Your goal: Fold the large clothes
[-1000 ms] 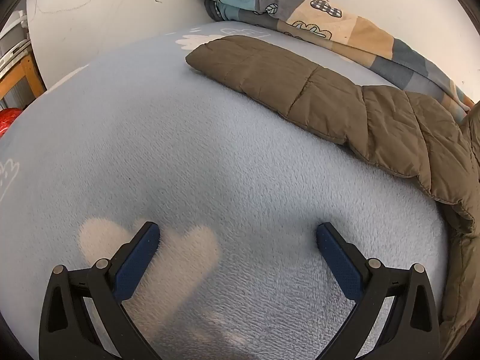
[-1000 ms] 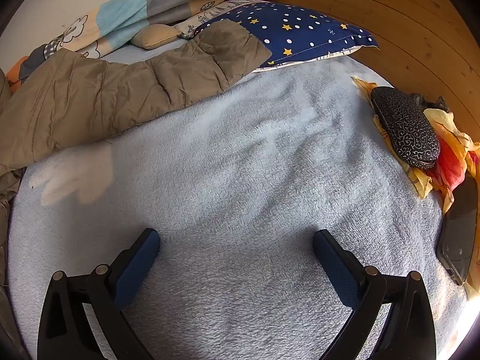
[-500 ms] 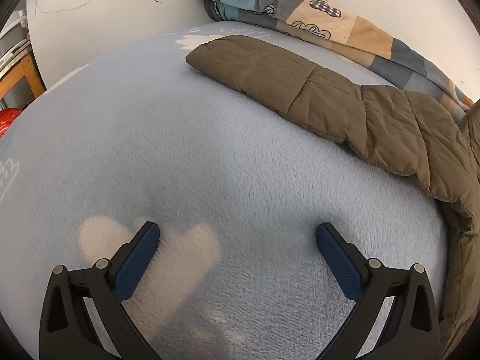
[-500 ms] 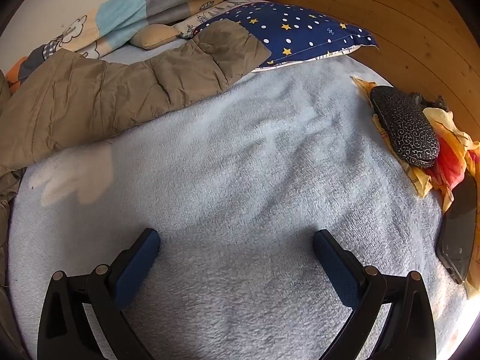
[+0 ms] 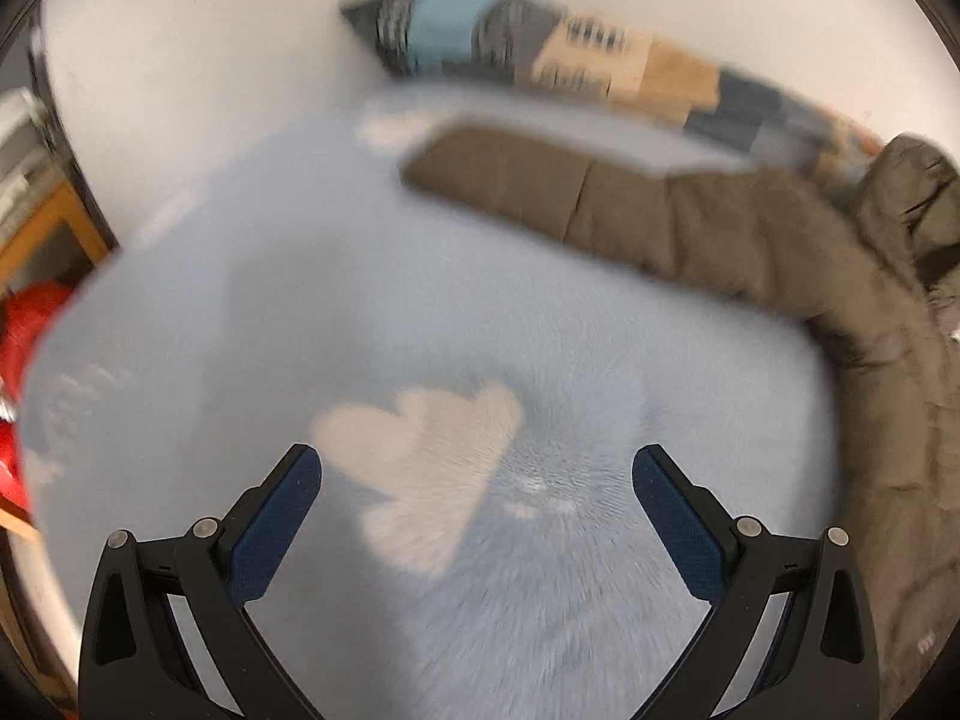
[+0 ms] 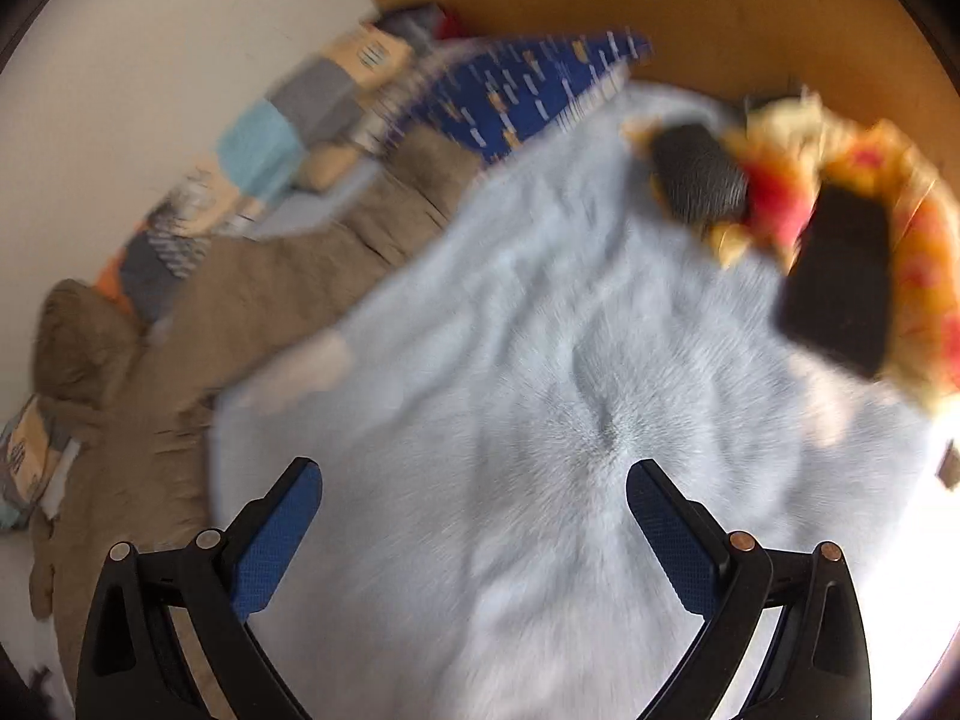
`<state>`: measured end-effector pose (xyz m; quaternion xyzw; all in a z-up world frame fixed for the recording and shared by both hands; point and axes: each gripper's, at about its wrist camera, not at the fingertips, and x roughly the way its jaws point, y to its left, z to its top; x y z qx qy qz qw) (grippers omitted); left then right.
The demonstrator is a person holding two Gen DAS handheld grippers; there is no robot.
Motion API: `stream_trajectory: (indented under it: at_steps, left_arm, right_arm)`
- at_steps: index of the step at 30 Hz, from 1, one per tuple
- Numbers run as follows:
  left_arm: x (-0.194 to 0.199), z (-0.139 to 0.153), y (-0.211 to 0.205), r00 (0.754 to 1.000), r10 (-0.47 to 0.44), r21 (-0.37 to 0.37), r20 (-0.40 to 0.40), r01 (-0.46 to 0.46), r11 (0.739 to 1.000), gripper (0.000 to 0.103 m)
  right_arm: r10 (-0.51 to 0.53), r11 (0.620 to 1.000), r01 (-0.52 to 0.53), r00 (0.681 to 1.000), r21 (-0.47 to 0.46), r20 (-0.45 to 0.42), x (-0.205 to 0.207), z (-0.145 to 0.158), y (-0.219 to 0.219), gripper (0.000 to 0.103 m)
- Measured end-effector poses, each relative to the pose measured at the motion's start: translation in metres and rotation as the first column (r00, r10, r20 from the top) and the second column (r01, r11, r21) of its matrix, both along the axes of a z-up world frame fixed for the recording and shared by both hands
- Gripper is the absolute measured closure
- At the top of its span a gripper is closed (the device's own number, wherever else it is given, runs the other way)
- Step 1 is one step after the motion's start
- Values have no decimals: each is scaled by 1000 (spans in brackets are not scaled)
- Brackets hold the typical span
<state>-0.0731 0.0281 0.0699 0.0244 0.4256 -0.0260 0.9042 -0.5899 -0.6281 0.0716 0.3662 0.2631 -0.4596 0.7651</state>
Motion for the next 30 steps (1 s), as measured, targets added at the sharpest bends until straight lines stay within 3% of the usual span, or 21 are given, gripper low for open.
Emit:
stream_trajectory:
  at_steps: [3,6,11,14,17,21,24,30]
  left_arm:
    - [-42,60,-6,993,-33,38,115,29,999,0]
    - [-86,98,-27,980,-73,59,186,63,996,0]
    - [-176,132,-84,956,-163,48,244,156,987,0]
    - [-224,122,-125,943,-235,32,237,234,972,0]
    - [-253,107,-157,930,-301,84,211,290,953,0]
    - [-274,93,-178,923,-327,111,203,311,944,0]
    - [-279,88,-186,915,-345,133,208,323,937,0]
    - [-272,80,-185,919,-351,114,178,335,935,0]
  right_arm:
    - [65,995,-62,997,-75,41,6,50,44,0]
    - [195,971,-182,978,-153,72,36,96,100,0]
    - [404,871,-383,915,-309,3,91,127,216,0]
    - [478,806,-468,876,-363,-69,125,122,273,0]
    - [534,733,-550,830,-400,-162,154,109,320,0]
    - [582,676,-614,784,-407,-216,168,95,347,0]
    - [599,670,-626,773,-398,-207,170,90,350,0]
    - [612,693,-639,766,-334,-196,181,73,346,0]
